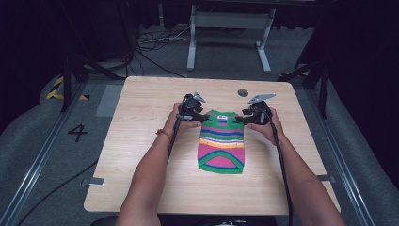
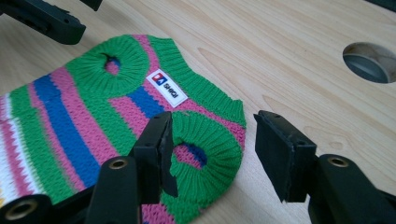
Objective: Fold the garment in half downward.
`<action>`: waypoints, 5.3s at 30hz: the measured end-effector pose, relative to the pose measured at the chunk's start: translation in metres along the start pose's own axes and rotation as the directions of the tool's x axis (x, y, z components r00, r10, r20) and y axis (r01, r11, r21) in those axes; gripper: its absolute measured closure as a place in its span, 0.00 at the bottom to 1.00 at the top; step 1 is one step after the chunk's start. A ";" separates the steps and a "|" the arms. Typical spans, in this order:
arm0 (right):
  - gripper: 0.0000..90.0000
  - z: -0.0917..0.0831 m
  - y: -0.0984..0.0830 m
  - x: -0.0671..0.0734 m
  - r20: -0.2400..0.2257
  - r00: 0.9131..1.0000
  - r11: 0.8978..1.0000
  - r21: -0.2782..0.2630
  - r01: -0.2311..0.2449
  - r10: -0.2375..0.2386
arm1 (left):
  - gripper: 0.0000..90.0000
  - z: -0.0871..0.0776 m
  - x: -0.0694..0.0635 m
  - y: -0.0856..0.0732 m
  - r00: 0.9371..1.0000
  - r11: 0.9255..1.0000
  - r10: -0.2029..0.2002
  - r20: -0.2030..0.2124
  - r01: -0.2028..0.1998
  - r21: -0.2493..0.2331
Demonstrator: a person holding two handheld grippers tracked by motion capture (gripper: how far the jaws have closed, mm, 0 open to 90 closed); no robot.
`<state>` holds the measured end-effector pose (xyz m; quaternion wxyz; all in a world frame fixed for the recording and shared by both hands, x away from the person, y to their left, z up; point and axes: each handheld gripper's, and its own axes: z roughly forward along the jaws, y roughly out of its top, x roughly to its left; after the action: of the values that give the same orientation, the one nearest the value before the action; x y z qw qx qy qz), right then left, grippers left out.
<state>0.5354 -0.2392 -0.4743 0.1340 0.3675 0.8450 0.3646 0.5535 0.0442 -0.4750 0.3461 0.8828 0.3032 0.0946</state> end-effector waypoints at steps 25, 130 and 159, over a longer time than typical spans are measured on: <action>0.81 0.031 -0.007 -0.010 0.000 0.999 0.998 0.035 -0.053 0.053 | 0.78 0.026 0.002 -0.006 0.998 0.999 -0.043 0.038 0.042 0.024; 0.71 -0.099 -0.082 0.087 -0.230 0.934 0.961 -0.113 0.253 -0.273 | 0.56 -0.078 -0.129 -0.079 0.950 0.955 0.297 0.094 -0.294 -0.044; 0.58 -0.064 -0.096 0.096 -0.186 0.952 0.970 -0.033 0.240 -0.241 | 0.51 -0.047 -0.133 -0.091 0.957 0.960 0.281 0.075 -0.279 -0.035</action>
<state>0.3869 -0.2481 -0.4947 0.0987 0.2251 0.8905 0.3829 0.3867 0.0429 -0.4957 0.3515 0.9157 0.1603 0.1110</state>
